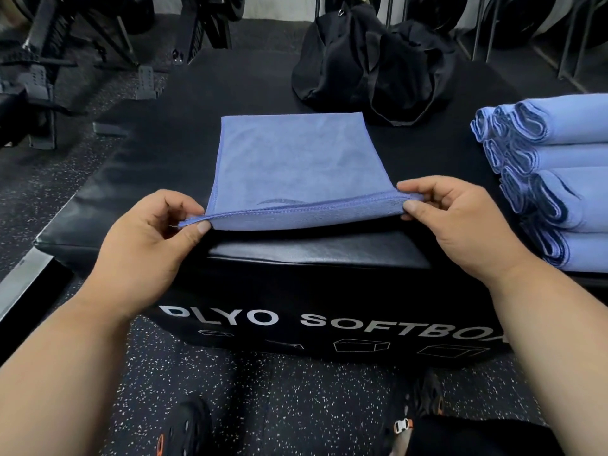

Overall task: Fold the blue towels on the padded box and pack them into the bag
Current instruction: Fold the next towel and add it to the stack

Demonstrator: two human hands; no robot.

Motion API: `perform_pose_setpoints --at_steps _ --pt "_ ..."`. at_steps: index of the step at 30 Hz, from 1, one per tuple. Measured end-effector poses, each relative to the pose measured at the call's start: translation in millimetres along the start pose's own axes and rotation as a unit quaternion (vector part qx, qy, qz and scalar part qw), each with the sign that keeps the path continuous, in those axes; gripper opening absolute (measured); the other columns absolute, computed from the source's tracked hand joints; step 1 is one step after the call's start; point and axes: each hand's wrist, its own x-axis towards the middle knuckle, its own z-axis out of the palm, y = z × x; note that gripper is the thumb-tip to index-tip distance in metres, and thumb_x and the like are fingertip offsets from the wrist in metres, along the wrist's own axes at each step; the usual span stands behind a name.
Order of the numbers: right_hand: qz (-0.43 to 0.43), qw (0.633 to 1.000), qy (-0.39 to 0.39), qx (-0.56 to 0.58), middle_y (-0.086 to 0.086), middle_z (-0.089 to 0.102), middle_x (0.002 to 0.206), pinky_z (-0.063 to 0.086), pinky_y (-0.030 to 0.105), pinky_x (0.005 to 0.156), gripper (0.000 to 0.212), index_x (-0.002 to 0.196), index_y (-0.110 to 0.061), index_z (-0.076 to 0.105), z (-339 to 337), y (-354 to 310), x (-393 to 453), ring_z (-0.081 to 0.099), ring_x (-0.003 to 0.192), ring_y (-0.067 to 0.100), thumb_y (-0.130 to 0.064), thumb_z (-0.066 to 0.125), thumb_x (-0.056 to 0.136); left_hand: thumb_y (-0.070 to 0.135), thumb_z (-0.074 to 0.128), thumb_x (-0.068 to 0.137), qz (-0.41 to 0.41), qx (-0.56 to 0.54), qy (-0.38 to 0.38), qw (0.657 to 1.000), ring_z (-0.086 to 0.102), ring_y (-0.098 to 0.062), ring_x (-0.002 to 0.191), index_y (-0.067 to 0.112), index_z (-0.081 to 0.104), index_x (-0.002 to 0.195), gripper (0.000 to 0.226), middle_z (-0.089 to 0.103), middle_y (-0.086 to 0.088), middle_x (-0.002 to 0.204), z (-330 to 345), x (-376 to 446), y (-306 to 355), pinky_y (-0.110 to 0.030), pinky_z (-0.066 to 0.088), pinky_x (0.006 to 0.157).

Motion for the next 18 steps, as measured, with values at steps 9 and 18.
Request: perform_pose_setpoints --at_steps 9,18 --pt "0.031 0.999 -0.021 0.013 -0.004 0.072 0.083 0.055 0.017 0.081 0.019 0.095 -0.017 0.072 -1.9 -3.2 0.9 0.069 0.079 0.007 0.000 0.064 0.101 0.012 0.081 0.091 -0.003 0.026 -0.010 1.000 0.061 -0.009 0.077 0.035 0.074 0.092 0.024 0.073 0.011 0.086 -1.6 0.8 -4.1 -0.032 0.050 0.082" --pt "0.012 0.999 -0.038 -0.002 0.006 0.072 0.087 0.053 0.023 0.084 0.018 0.096 -0.018 0.073 -6.8 -1.4 -3.0 0.062 0.080 0.013 -0.003 0.065 0.101 0.022 0.092 0.078 -0.033 0.067 0.007 0.997 0.057 -0.003 0.063 0.031 0.077 0.087 0.020 0.072 0.009 0.074 -7.9 -4.7 4.8 -0.018 0.049 0.063"
